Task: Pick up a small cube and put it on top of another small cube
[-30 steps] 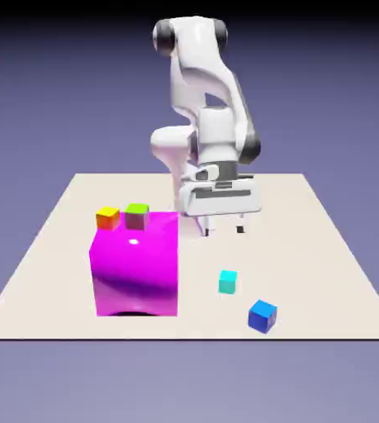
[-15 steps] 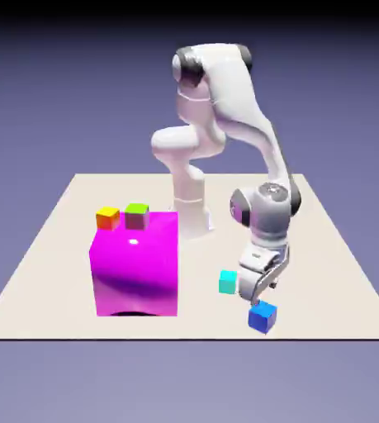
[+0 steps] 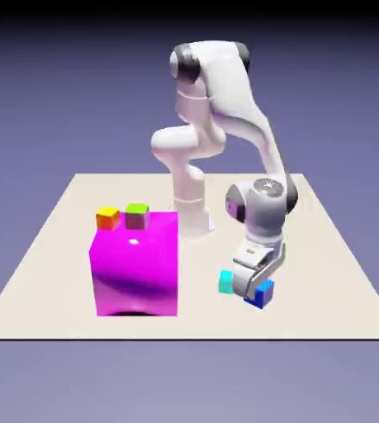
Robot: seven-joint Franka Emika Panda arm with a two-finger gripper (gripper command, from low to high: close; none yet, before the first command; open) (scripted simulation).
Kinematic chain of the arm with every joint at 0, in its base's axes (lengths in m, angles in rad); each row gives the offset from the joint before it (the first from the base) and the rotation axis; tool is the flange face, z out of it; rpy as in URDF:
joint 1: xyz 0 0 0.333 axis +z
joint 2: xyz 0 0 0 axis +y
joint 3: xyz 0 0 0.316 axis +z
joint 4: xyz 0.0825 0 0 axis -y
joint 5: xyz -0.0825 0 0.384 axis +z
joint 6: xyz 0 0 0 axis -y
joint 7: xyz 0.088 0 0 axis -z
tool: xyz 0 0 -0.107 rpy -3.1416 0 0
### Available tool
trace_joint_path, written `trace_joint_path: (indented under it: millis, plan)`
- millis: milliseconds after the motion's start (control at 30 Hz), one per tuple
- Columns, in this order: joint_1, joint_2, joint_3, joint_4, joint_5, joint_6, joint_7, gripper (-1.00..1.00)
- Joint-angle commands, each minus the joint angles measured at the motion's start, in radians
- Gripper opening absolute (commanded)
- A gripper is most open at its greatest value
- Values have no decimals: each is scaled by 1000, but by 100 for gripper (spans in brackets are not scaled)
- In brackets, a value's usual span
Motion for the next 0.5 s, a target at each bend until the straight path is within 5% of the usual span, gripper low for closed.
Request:
trace_joint_path:
  millis: [0,467]
  plan:
    - [-13,-36,-14,-10,-9,-25,4,-100]
    - [-190,-544,-206,-143,-108,-389,51,-100]
